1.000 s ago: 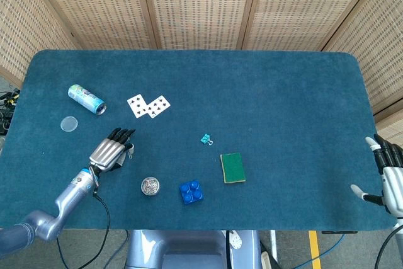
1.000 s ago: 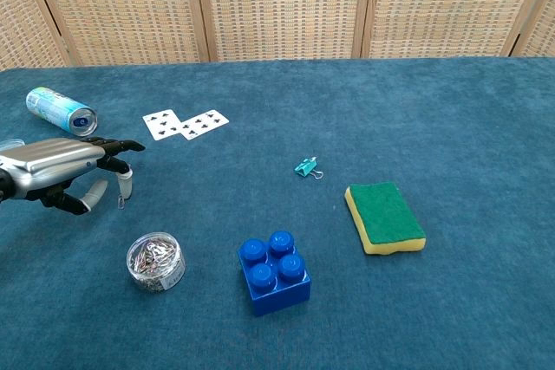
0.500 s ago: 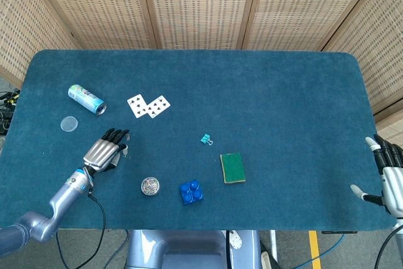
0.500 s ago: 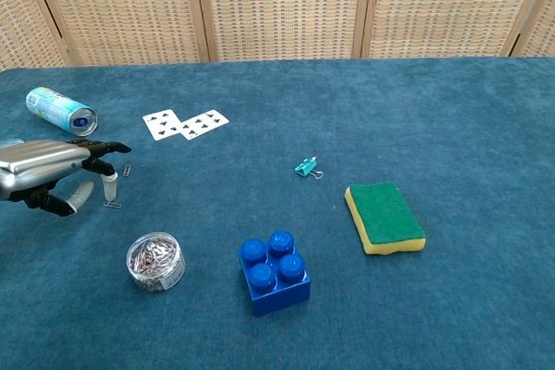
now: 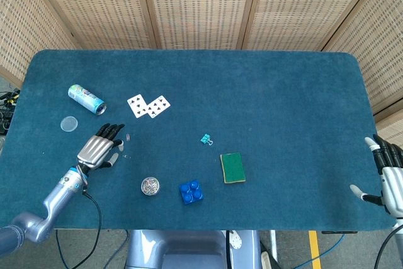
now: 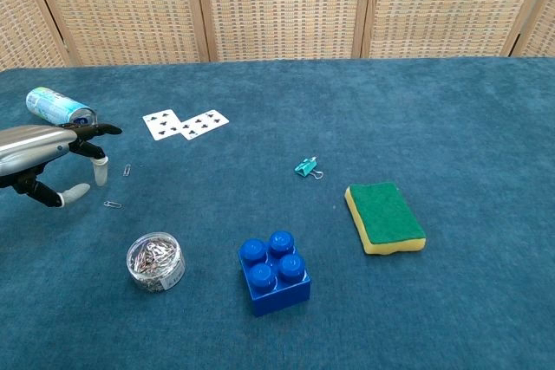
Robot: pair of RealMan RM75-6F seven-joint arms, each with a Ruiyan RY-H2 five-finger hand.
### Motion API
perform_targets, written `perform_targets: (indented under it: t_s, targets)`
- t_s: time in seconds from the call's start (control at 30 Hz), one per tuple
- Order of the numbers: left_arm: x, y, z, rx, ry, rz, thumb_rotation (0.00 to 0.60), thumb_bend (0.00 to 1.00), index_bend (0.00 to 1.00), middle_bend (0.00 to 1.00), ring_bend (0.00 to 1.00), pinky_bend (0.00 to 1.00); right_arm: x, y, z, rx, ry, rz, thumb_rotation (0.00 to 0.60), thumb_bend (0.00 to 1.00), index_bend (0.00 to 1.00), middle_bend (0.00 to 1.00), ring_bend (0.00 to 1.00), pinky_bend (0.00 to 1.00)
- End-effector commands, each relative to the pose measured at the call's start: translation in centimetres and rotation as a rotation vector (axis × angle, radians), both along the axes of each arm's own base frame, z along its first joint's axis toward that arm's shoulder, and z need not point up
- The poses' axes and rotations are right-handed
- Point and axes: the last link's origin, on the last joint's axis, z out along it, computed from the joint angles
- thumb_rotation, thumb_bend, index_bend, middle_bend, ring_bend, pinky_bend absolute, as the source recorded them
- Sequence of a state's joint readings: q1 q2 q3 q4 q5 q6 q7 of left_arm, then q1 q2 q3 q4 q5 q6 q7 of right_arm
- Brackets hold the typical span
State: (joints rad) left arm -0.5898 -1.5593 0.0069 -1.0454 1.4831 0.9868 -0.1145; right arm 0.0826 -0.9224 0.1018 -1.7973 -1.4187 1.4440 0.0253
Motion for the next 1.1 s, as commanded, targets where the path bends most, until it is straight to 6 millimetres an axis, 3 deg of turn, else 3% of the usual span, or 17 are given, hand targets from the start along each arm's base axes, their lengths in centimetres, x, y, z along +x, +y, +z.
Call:
perform_targets:
  t_s: [0.03, 0.2, 0.37, 0.47, 1.1]
  targets:
    - [0.1, 0.0, -0.2, -0.002, -0.002, 0.004, 0.600, 0.49, 0.47, 0.00, 0.00, 0.00, 0.0, 0.0, 0.0, -0.002, -0.001, 0.000, 0.600, 0.00, 0.00, 0.00, 0.00, 0.00]
    - [0.4, 0.1, -0.6, -0.005, -0.010, 0.005, 0.600, 0.48, 0.47, 0.00, 0.00, 0.00, -0.1, 0.0, 0.0, -0.001, 0.000, -0.002, 0.600, 0.00, 0.00, 0.00, 0.00, 0.00]
    - [0.6, 0.1, -1.1, -0.009, -0.011, 0.007, 0.600, 0.35, 0.47, 0.00, 0.00, 0.00, -0.1, 0.0, 0.0, -0.002, -0.001, -0.004, 0.600, 0.00, 0.00, 0.00, 0.00, 0.00]
    - [0.7, 0.0, -1.3, -0.011, -0.016, 0.007, 0.600, 0.32, 0.47, 0.00, 0.00, 0.00, -0.1, 0.0, 0.1, -0.001, -0.001, -0.003, 0.600, 0.00, 0.00, 0.00, 0.00, 0.00]
    - [1.0, 0.2, -2.1, -0.011, -0.005, 0.012, 0.600, 0.38, 0.50, 0.00, 0.00, 0.00, -0.1, 0.0, 0.1, 0.000, -0.004, -0.003, 0.600, 0.00, 0.00, 0.00, 0.00, 0.00]
